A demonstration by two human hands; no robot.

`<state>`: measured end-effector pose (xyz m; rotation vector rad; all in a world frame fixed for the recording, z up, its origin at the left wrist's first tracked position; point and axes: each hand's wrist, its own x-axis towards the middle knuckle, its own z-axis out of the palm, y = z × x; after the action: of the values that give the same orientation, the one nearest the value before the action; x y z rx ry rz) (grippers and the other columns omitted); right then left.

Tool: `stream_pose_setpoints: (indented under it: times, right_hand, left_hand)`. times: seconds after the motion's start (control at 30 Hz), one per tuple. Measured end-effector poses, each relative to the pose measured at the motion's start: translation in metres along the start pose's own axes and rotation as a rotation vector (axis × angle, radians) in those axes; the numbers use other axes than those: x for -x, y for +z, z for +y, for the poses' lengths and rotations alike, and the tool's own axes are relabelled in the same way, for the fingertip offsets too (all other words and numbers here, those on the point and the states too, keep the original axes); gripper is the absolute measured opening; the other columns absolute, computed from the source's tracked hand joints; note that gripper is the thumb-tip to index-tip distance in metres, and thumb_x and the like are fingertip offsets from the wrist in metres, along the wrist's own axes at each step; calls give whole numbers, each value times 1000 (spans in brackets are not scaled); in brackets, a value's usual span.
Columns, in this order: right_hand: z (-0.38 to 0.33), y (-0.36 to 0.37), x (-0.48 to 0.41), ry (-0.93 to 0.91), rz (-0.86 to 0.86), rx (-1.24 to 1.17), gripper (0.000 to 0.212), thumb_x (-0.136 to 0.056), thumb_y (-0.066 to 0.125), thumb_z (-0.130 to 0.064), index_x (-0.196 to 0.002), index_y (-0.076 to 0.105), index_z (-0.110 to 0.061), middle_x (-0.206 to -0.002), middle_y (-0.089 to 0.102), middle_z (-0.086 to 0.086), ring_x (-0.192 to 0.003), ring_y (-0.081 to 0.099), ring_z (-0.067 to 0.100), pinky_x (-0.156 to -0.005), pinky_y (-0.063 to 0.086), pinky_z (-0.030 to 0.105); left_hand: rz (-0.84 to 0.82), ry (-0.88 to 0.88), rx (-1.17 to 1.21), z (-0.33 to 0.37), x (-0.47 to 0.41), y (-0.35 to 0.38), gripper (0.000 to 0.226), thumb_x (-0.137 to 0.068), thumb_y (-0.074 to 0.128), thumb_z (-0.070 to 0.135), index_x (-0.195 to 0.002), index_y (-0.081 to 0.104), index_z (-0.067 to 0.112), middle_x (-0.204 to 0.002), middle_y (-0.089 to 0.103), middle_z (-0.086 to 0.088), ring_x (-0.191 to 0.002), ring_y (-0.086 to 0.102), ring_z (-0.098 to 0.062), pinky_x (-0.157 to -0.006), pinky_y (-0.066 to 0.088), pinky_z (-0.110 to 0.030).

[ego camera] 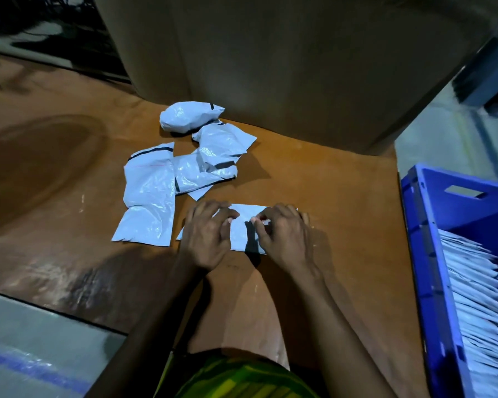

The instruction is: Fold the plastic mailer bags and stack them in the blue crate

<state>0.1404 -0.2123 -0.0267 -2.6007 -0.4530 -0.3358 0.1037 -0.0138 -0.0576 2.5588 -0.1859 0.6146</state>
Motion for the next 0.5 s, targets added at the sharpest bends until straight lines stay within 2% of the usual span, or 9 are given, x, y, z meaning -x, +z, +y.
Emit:
stream_pose_setpoints:
  times: [0.13, 0.2, 0.27, 0.33, 0.4, 0.5]
  right_hand:
    - [-12, 17, 10, -6, -86, -7, 22, -98, 54, -42, -100, 72, -31, -104, 66, -7, -104, 58, 21, -86, 34, 39]
    - [-9, 21, 18, 8, -93, 23, 23, -97, 53, -44, -97, 73, -32, -102, 66, -8, -103, 58, 21, -86, 34, 40]
    - [-6, 19, 17, 2, -31, 19, 25, -98, 54, -43, -94, 74, -29, -99, 67, -6, -100, 60, 22, -83, 37, 40]
    - [-11, 19, 13, -38, 1, -32, 23, -99, 56, -40, -103, 74, -27, -107, 68, -5, -105, 60, 22, -84, 42, 40]
    - [-21, 26, 12, -89, -46, -129, 25, -103, 56, -39, -120, 72, -29, -127, 66, -6, -119, 57, 19, -95, 43, 38]
    - [-29, 46, 22, -122, -167, -164, 39, -110, 46, -44, -145, 58, -33, -156, 51, -9, -146, 41, 14, -118, 26, 30]
  left_hand:
    - [-71, 27, -85, -3, 14, 14, 31, -103, 51, 27, -122, 72, 14, -135, 67, -10, -125, 61, -37, -101, 48, -54]
    - [-1, 72, 5, -7, 22, 16, 27, -100, 55, 20, -115, 75, 10, -132, 69, -11, -123, 64, -37, -99, 50, -56]
    - [132, 63, 102, -5, 22, 11, 22, -97, 58, 10, -110, 76, 5, -129, 70, -14, -119, 66, -36, -99, 50, -55]
    - [186, 13, 117, -6, 20, 8, 25, -97, 58, 6, -115, 75, 1, -132, 68, -17, -120, 65, -38, -102, 50, -54]
    - [187, 20, 76, -10, 19, 9, 30, -97, 60, 6, -124, 71, -2, -136, 66, -18, -125, 63, -40, -102, 50, -56]
    - [102, 43, -41, -24, 24, 12, 39, -103, 55, 17, -137, 64, 2, -147, 59, -14, -139, 53, -36, -105, 46, -57]
